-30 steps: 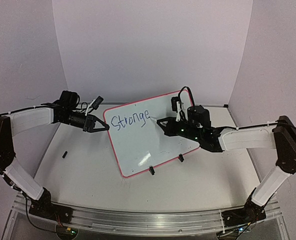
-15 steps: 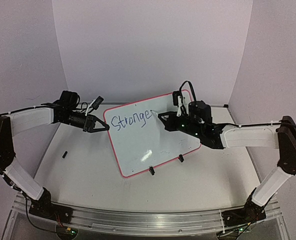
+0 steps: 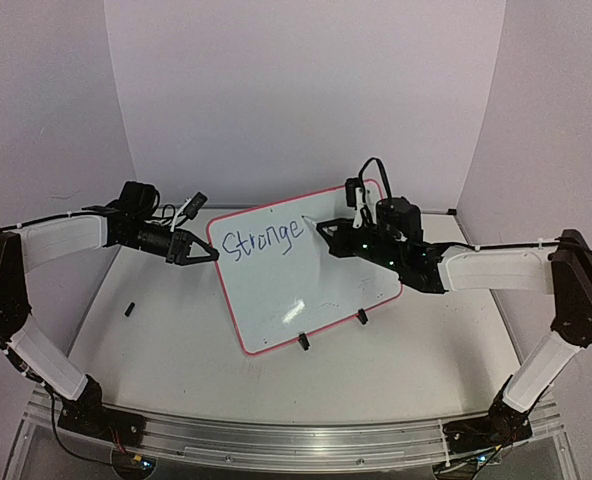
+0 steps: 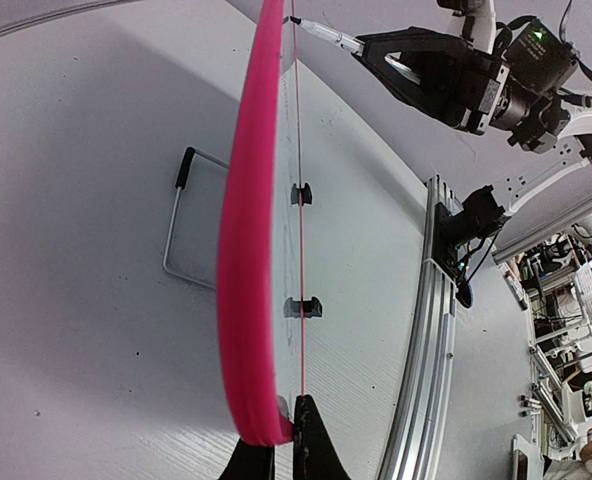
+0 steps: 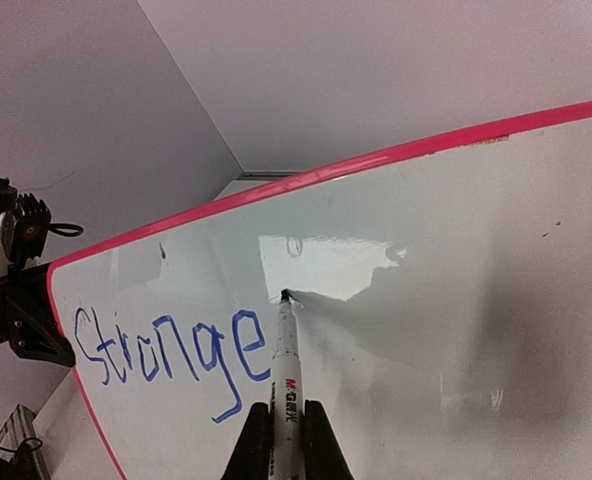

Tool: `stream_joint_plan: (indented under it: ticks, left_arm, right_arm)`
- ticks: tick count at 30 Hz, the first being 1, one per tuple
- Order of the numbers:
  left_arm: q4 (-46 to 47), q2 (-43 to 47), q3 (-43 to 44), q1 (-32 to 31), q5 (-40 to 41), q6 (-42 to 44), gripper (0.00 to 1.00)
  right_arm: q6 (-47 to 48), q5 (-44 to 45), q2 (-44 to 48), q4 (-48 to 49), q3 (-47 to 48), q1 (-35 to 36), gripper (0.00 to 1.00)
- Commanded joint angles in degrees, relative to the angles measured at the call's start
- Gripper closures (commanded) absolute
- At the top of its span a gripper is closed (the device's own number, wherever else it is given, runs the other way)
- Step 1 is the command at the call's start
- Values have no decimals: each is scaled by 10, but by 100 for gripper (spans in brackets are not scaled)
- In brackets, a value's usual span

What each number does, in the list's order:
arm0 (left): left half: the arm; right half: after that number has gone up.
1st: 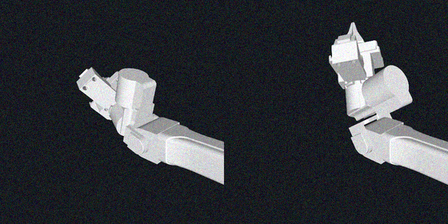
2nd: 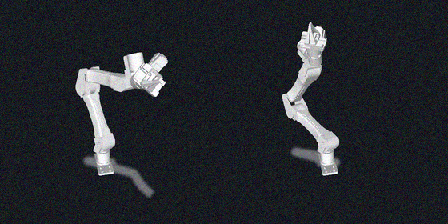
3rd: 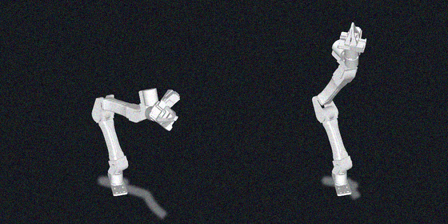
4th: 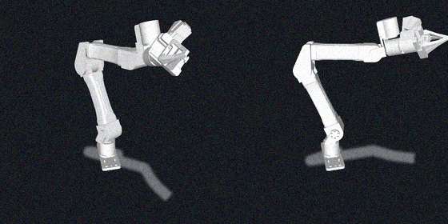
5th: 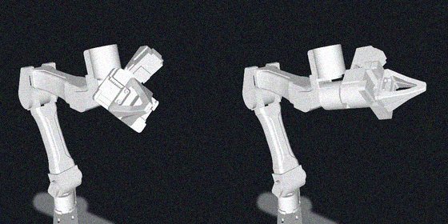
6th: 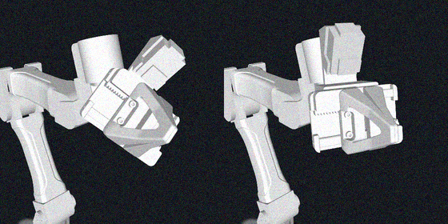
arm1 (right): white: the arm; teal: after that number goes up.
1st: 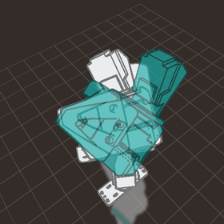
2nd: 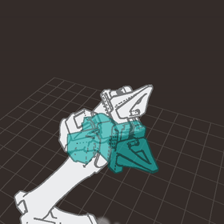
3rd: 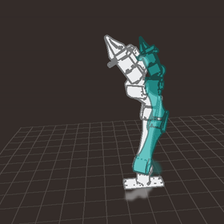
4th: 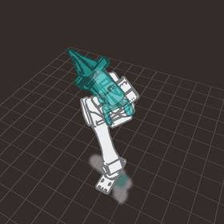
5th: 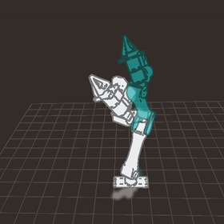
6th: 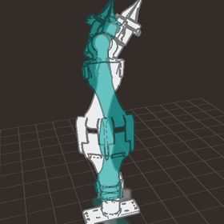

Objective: Write a sentence on the whiteboard
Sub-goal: Write on the whiteboard with the whiteboard.

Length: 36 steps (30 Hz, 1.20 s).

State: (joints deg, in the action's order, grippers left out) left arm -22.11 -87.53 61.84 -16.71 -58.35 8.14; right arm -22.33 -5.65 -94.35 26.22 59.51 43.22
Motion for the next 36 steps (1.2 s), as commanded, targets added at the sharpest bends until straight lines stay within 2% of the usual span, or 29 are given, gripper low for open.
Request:
stream_joint_plan:
  ticks: [1, 17, 36]
  left_arm:
    - [13, -6, 26, -2, 15, 39, 100]
    - [14, -6, 25, -2, 14, 38, 100]
    - [15, -6, 25, -1, 14, 38, 100]
  right_arm:
    - [-5, 2, 0, 11, 2, -3, 100]
    - [-39, -1, 32, 16, -77, -3, 100]
    - [-21, -2, -11, 37, -5, -3, 100]
